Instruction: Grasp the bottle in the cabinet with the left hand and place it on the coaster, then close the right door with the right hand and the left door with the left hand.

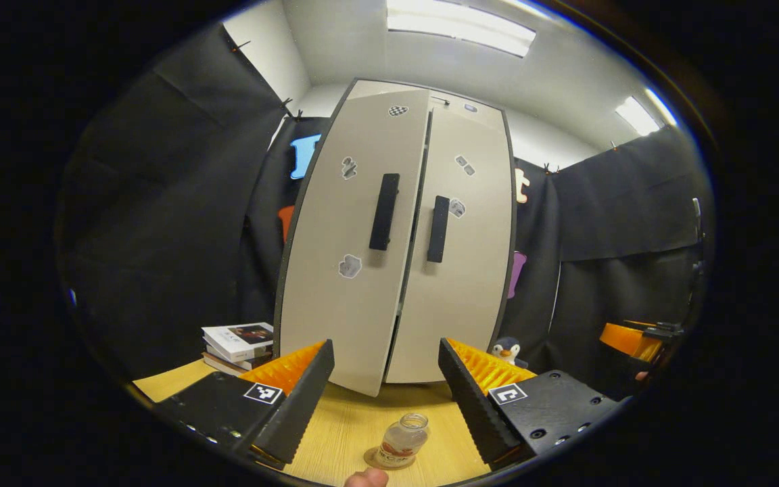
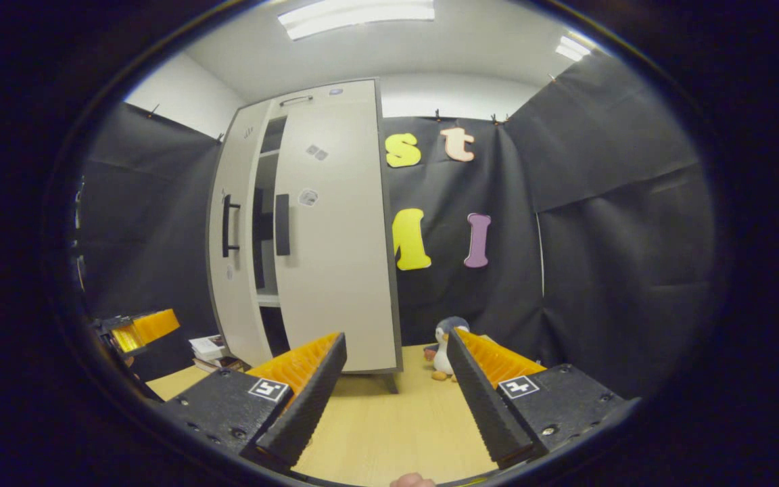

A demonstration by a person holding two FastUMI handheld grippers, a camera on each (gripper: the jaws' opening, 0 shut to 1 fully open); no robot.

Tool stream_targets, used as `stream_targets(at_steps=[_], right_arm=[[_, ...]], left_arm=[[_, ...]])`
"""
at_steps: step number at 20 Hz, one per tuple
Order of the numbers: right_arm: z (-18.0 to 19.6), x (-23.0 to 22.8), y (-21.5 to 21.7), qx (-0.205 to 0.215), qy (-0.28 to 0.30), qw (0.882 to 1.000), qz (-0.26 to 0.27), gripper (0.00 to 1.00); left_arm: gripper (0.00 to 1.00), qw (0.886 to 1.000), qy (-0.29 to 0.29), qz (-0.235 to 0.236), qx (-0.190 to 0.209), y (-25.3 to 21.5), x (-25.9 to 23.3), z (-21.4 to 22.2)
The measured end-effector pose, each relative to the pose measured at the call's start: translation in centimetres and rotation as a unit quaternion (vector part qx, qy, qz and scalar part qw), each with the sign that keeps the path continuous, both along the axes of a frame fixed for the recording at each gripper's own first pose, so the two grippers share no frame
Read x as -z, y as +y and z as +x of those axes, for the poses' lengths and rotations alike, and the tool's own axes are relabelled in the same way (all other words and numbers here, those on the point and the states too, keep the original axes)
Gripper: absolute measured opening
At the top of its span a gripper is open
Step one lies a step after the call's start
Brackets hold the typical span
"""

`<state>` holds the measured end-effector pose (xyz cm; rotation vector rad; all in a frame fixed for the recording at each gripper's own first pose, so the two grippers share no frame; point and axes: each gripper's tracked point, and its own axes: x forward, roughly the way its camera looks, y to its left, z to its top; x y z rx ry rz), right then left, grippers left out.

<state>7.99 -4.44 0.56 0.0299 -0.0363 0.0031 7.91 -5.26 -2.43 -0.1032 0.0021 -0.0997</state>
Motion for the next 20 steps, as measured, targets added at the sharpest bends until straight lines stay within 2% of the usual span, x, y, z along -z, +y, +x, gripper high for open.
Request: stream_targets(at_steps=[1,2,4,7,8,9,10,11,12,13,14,15,16,17,18,20], right_arm=[[0.0,0.3,0.0,0.0,0.004,1.0,0.001,0.94],[0.0,0.3,0.0,0.001,0.006,1.0,0.001,0.98],[-0.1,0.2,0.1,0.001,0.006,1.0,0.002,0.94],[-0.1,0.0,0.4,-0.003,0.002,1.0,0.01,0.98],[0.0,0.0,0.6,-0.005,0.004,1.0,0.012,0.97],[0.1,0.1,0.8,-0.008,0.005,1.0,0.012,0.98],[0.1,0.2,1.0,-0.011,0.007,1.0,0.014,0.98],[0.1,0.3,1.2,-0.013,0.008,1.0,0.015,0.98],[0.1,0.3,1.3,-0.015,0.009,1.0,0.018,0.98],[0.0,0.2,1.4,-0.015,0.008,1.0,0.019,0.98],[-0.1,0.1,1.5,-0.015,0.007,1.0,0.018,0.98],[-0.1,0.1,1.5,-0.014,0.006,1.0,0.015,0.94],[-0.1,0.0,1.5,-0.013,0.006,1.0,0.013,0.98],[-0.2,0.0,1.6,-0.014,0.006,1.0,0.012,0.94],[-0.2,0.0,1.8,-0.015,0.006,1.0,0.012,0.97],[-0.3,0.0,1.8,-0.016,0.007,1.0,0.013,0.98]], left_arm=[[0.95,1.0,-0.001,0.011,-0.003,0.3,0.3,0.0],[0.95,1.0,-0.001,0.023,-0.008,0.6,0.5,0.0],[0.95,0.999,-0.001,0.038,-0.013,0.9,0.8,0.1],[0.95,0.999,-0.009,0.04,-0.011,0.5,0.2,0.1],[0.99,0.999,-0.012,0.038,-0.008,0.2,0.0,0.0],[0.95,0.999,-0.015,0.036,-0.002,-0.2,-0.2,0.0],[0.99,0.999,-0.018,0.037,0.002,-0.5,-0.4,0.1],[0.95,0.999,-0.022,0.04,0.004,-0.7,-0.7,0.0],[0.99,0.999,-0.024,0.043,0.005,-0.8,-0.9,0.0],[0.99,0.999,-0.027,0.046,0.007,-0.9,-1.0,-0.1],[0.95,0.998,-0.03,0.048,0.008,-1.1,-1.1,0.0],[0.95,0.998,-0.032,0.054,0.008,-1.2,-1.2,-0.1],[0.95,0.997,-0.035,0.064,0.006,-1.0,-1.3,-0.2],[0.99,0.997,-0.037,0.069,0.009,-1.1,-1.3,-0.2],[0.94,0.997,-0.036,0.067,0.014,-1.5,-1.1,-0.2],[0.95,0.997,-0.036,0.062,0.018,-1.8,-1.2,-0.4]])
